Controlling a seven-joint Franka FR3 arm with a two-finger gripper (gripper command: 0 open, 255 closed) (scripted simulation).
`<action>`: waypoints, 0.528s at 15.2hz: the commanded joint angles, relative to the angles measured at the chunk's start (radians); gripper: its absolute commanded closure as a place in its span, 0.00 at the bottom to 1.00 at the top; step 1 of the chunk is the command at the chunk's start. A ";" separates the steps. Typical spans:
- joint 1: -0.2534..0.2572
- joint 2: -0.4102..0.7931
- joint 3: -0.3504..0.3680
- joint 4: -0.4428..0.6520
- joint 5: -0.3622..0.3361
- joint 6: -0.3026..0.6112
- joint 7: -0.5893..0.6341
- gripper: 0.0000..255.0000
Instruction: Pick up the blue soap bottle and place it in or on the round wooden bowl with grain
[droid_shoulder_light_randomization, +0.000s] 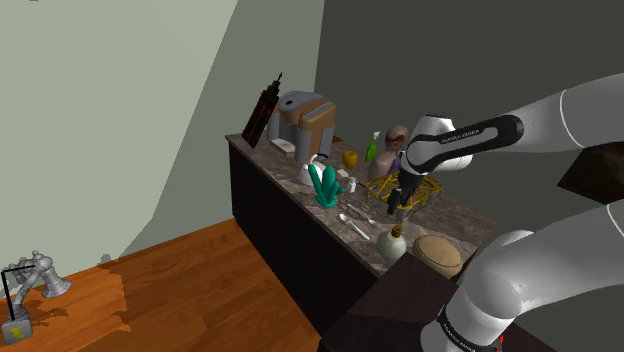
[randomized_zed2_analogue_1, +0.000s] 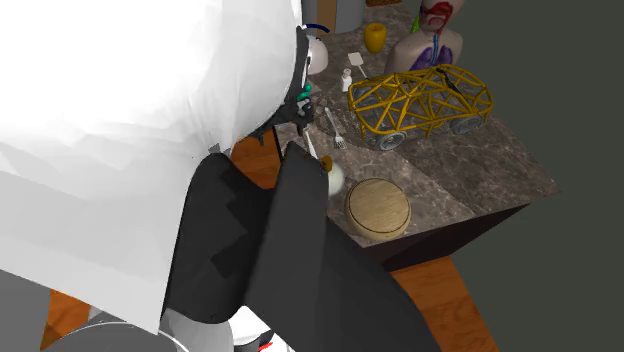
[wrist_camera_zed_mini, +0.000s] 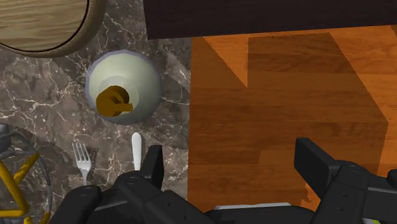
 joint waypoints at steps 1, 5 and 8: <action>0.001 0.080 -0.043 0.008 0.001 0.071 -0.046 0.00; 0.023 0.250 -0.131 0.035 0.048 0.203 -0.158 0.00; 0.053 0.393 -0.191 0.071 0.147 0.292 -0.281 0.00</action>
